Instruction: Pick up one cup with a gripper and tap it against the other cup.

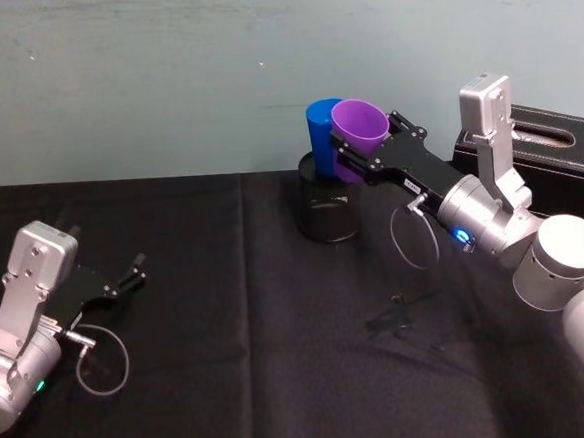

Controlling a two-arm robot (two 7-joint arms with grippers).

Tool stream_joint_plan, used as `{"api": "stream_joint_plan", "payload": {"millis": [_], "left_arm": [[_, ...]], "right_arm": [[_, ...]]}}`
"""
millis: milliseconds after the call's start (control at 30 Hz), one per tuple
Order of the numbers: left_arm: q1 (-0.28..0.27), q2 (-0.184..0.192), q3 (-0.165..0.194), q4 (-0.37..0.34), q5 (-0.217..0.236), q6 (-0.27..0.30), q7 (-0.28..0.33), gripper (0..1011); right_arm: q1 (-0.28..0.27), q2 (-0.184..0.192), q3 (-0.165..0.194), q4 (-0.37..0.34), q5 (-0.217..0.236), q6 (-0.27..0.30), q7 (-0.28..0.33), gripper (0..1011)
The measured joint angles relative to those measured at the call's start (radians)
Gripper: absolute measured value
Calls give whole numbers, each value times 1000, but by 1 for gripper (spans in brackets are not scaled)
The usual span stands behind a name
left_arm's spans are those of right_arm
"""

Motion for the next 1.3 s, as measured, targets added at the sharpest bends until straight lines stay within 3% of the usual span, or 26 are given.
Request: {"api": "stream_joint_plan", "payload": {"millis": [367,667,967,1300], "left_arm": [[0,0,0,0,0,0,0,1011],[0,0,0,0,0,0,0,1011],[0,0,0,0,0,0,0,1011],[0,0,0,0,0,0,0,1012]], "right_arm": [[9,-5,8,14,2,-4,14,734],[3,2,13,-5,19,28,26,734],[-37,24,12,-72,37,70,29,734],[-113,65,3,-199,52,121,12,734]]}}
